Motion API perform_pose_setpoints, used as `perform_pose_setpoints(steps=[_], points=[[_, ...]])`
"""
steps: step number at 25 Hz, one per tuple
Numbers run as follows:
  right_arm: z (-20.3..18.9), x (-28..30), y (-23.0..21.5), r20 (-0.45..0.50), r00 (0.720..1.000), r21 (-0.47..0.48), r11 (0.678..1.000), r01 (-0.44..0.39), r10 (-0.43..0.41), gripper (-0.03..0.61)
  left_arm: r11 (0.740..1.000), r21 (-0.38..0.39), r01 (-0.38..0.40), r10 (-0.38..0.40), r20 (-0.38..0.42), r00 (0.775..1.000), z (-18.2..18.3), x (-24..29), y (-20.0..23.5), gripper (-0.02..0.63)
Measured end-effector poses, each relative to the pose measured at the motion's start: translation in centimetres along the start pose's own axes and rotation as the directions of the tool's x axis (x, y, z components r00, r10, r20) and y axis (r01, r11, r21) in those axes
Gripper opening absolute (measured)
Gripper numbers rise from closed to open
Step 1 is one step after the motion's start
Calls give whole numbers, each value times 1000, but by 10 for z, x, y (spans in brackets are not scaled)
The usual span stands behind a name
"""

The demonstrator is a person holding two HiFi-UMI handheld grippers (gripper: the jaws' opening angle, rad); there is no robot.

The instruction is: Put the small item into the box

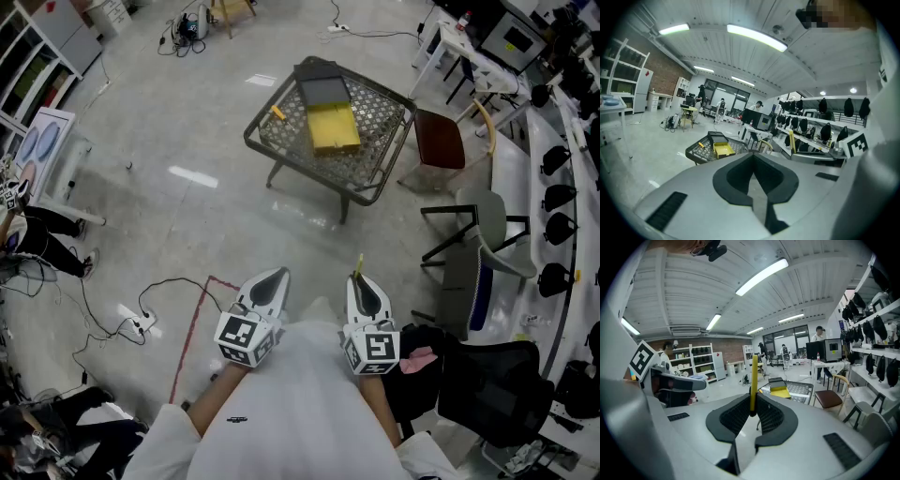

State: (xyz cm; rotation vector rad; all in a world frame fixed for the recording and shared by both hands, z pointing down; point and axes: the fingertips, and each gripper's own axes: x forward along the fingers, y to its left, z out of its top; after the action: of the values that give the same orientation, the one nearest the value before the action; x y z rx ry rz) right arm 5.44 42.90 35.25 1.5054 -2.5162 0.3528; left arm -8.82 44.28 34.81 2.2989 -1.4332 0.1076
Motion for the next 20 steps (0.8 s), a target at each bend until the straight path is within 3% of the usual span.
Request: perform_pose_setpoints(steps=[8, 20], points=[[40, -51, -36, 60, 998, -33, 999, 2, 0, 37, 1000, 8, 6, -6, 14, 1000, 23, 2, -58, 2], [43, -56, -93, 95, 995, -7, 1000, -19, 19, 38, 999, 28, -16, 15, 28, 1000, 28, 44, -96, 2]])
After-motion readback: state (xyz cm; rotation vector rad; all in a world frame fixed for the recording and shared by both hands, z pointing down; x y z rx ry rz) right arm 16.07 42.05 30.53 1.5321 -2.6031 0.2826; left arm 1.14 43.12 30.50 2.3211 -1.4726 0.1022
